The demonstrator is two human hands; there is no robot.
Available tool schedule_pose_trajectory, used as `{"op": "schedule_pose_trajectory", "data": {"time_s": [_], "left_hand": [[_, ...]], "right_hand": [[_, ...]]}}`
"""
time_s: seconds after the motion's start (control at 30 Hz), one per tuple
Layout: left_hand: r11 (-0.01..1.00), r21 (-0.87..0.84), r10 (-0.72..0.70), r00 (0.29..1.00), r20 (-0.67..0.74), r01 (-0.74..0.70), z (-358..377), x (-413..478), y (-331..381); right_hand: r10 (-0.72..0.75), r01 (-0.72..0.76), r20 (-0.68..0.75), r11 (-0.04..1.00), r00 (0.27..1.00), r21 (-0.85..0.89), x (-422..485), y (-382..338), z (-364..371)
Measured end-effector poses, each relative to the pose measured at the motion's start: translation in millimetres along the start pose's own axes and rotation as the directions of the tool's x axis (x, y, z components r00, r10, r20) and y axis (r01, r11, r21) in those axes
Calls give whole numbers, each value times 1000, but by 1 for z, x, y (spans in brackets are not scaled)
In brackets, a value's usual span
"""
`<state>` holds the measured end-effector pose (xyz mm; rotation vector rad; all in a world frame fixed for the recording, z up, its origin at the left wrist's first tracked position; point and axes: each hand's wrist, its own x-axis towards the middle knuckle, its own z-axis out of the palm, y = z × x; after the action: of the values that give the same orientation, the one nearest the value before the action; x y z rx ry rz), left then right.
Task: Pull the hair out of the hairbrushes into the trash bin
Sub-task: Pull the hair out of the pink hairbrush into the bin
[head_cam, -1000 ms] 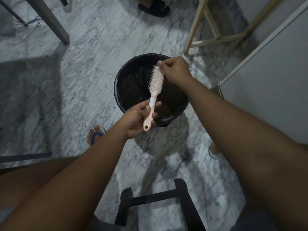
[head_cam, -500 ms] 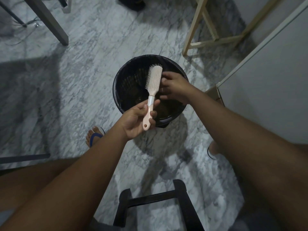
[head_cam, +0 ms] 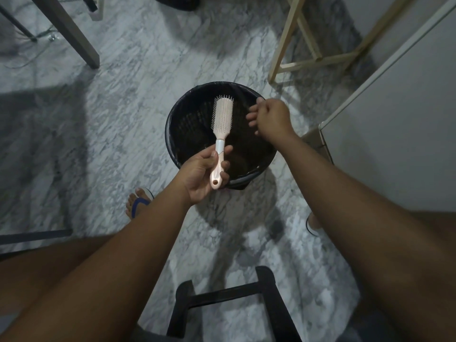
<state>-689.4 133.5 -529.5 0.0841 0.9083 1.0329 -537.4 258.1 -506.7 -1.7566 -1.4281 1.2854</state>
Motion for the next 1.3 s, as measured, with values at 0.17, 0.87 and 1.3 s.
{"op": "schedule_pose_trajectory", "data": {"time_s": [0.17, 0.87, 1.3], "left_hand": [[1000, 0, 18, 1000, -25, -18, 0, 0, -3], [1000, -20, -6, 1000, 30, 7, 4, -4, 4], [998, 33, -51, 997, 60, 49, -3, -10, 5]], "right_hand": [[-169, 213, 229, 960, 959, -180, -10, 4, 1], [-114, 134, 292, 990, 950, -50, -11, 0, 1], [-165, 207, 207, 956, 965, -207, -1, 3, -1]]}}
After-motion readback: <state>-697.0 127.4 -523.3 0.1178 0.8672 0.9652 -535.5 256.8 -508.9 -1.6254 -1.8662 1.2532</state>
